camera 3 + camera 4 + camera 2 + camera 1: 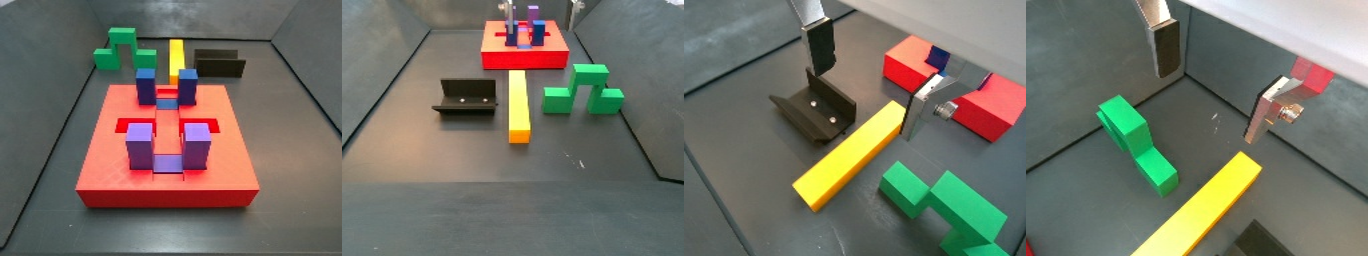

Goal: Pick up the yellow object. Move up. Move to above the board. Insert the yellow object.
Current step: Pick up the yellow object.

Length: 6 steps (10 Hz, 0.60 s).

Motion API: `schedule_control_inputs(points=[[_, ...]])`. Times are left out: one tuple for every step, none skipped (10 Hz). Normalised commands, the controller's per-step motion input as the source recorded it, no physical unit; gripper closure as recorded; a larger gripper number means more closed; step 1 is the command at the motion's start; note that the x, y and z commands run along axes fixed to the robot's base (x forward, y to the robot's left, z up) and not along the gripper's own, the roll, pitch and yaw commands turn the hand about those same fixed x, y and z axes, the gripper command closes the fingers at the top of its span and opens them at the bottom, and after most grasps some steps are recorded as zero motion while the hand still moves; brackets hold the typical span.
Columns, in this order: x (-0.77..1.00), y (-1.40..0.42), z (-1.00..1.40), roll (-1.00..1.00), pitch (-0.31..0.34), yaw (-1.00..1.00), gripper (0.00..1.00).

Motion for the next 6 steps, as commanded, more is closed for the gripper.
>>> schedule_control_inputs(points=[[0.00, 0.00, -0.01, 0.03, 0.000, 0.00, 0.00], [0.02, 0.00, 0.00, 0.00, 0.009, 0.00, 0.00], [0.00, 0.00, -0.06, 0.00, 0.003, 0.00, 0.00], [0.00, 0.00, -0.09, 0.00, 0.000, -0.08, 0.00], [0.00, -0.04, -0.18, 0.00, -0.010, 0.00, 0.00], [0.33, -0.02, -0.14, 0.00, 0.000, -0.03, 0.00]])
